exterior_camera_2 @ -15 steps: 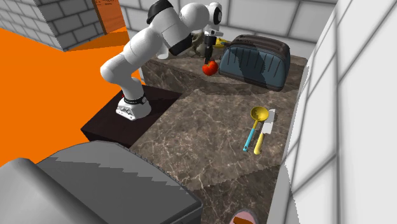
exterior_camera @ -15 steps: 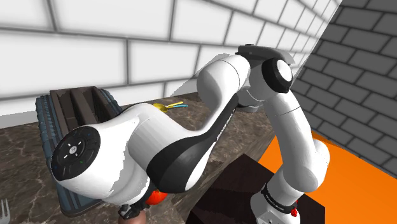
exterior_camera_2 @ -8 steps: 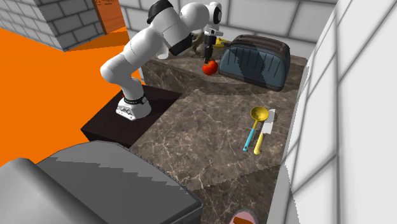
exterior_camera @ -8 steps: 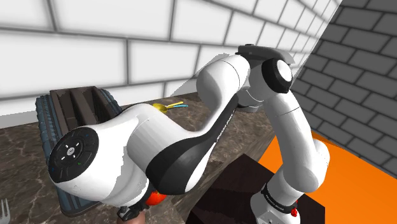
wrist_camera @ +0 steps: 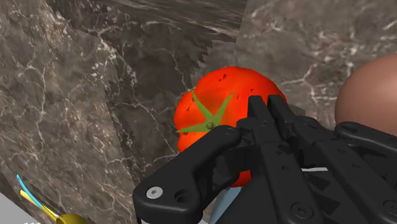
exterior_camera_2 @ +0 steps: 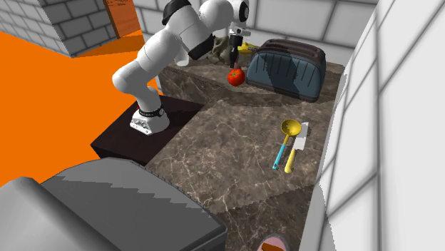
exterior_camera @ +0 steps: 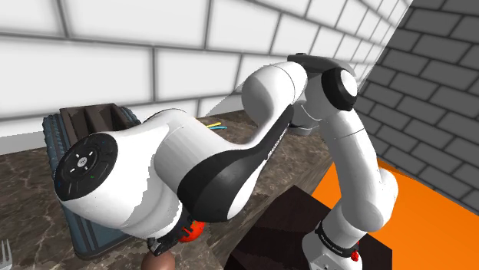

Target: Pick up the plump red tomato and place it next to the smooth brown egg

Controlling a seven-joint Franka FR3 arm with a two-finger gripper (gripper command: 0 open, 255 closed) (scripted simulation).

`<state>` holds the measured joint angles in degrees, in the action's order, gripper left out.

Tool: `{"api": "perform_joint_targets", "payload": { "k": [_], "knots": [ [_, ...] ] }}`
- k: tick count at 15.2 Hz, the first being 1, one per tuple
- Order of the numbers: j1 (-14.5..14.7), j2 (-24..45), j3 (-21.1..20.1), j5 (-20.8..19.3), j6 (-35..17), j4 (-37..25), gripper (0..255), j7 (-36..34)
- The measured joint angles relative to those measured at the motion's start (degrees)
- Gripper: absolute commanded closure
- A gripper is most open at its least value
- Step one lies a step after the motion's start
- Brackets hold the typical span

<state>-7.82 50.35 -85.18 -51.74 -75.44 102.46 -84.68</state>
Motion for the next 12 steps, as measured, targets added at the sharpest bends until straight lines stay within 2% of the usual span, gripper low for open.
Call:
{"api": "perform_joint_targets", "payload": {
  "k": [2,3,4,5,7,8,10,12],
  "knots": [
    [-0.21,-0.65,-0.80,0.67,1.00,-0.67,255,0.35],
    [-0.21,-0.66,-0.82,0.68,1.00,-0.68,0,0.35],
    [-0.21,-0.65,-0.81,0.68,1.00,-0.67,0,0.35],
    [1.38,-0.25,0.76,1.46,2.26,-3.23,0,0.03],
    [7.88,2.06,6.89,3.39,7.13,-13.98,0,-0.49],
    [12.04,3.94,10.26,4.42,10.22,-20.80,0,-1.17],
    [17.39,7.07,14.78,5.98,15.89,-32.05,0,-1.77],
    [18.41,8.02,15.78,6.39,16.98,-34.39,0,-2.46]
  ]
}}
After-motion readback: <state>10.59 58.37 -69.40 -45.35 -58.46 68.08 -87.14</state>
